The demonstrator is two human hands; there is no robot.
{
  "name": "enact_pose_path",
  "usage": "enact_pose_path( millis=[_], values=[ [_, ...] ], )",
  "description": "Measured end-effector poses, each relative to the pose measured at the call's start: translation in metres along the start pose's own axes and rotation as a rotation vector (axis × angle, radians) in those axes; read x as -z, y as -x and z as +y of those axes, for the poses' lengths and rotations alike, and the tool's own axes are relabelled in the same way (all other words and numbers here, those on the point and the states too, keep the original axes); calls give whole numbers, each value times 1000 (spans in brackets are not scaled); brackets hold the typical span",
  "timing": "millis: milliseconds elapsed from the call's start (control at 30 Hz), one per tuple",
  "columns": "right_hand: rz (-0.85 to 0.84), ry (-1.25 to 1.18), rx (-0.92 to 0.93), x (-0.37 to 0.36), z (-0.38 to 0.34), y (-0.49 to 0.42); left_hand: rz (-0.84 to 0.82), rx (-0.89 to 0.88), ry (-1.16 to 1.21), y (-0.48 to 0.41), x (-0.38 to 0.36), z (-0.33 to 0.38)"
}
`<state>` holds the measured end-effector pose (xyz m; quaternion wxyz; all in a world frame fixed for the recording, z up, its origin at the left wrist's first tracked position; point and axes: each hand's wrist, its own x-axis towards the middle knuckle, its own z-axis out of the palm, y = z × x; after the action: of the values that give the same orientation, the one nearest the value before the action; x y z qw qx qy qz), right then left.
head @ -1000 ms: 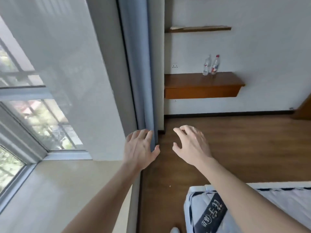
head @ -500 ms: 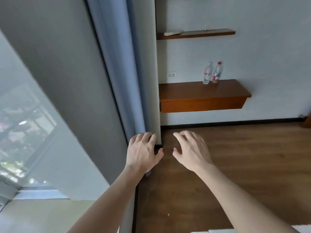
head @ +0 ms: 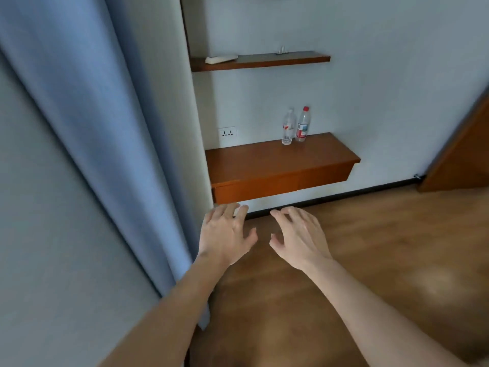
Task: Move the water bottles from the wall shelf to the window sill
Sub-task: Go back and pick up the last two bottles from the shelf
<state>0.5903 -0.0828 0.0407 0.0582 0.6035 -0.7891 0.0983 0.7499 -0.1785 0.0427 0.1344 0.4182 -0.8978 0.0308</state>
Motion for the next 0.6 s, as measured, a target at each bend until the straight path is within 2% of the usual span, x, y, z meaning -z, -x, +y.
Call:
enact_pose_path(
  millis=[233,600],
  values=[
    [32,26,-218,1,43,-87,-14,-138,92,-135,-30,5],
    [20,91,-524,-12,161,-130,-65,-431,160,-267,-82,91]
  ],
)
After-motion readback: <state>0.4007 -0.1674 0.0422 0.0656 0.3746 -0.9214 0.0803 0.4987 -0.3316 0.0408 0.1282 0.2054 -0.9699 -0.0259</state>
